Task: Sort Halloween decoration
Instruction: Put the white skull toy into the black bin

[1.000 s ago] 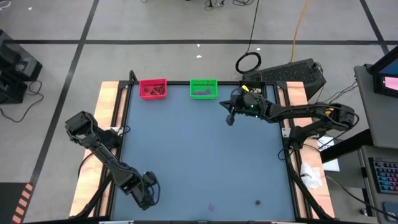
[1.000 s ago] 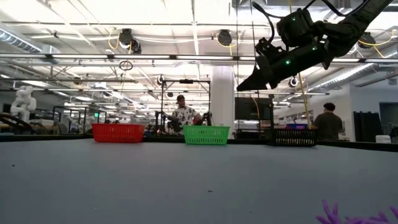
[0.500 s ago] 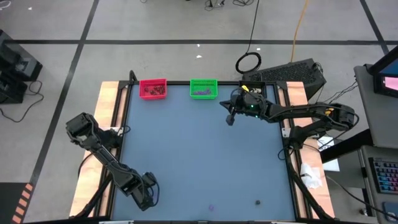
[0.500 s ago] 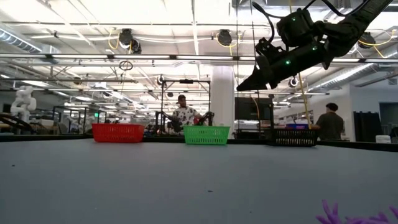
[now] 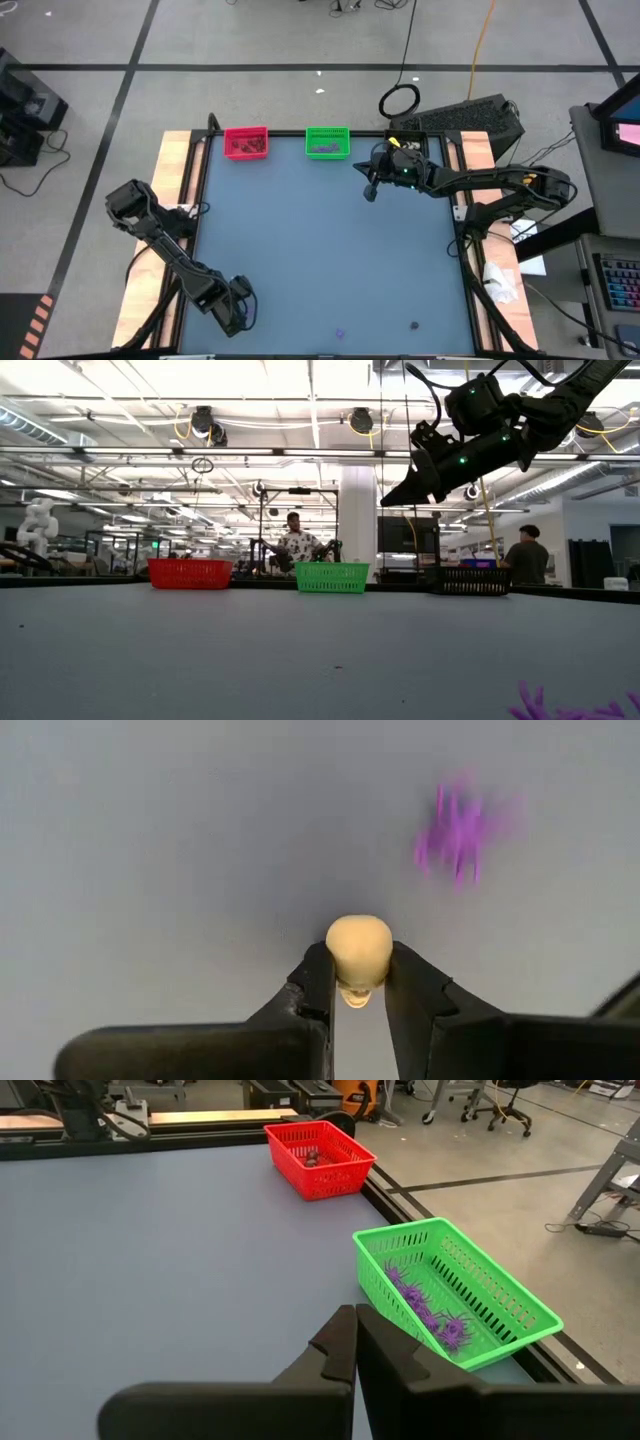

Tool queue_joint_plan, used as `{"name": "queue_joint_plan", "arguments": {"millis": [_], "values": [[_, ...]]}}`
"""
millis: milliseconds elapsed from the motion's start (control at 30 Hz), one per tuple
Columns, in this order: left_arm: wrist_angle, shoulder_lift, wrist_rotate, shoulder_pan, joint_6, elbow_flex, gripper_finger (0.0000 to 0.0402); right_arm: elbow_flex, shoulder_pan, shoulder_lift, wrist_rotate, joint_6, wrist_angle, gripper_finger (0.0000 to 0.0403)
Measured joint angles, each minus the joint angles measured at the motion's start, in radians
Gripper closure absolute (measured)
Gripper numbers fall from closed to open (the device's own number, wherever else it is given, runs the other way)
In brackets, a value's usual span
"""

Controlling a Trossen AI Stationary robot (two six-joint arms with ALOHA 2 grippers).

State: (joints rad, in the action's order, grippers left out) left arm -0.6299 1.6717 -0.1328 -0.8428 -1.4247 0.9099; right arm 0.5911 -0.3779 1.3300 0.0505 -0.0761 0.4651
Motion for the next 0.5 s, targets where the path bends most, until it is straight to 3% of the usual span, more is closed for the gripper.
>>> {"name": "queue_joint_plan", "arguments": {"millis": [267,500], "values": [[-0.012,-0.063,0.098,0.142,0.154,-0.002,0.0354,0.000,0.000,0.000,0.000,0.003,0.000,0.0403],[0.011,-0.075,0.140,0.413,0.567,-0.001,0.0354,0.000,0.000,0.000,-0.002,-0.002,-0.007,0.0403]]}}
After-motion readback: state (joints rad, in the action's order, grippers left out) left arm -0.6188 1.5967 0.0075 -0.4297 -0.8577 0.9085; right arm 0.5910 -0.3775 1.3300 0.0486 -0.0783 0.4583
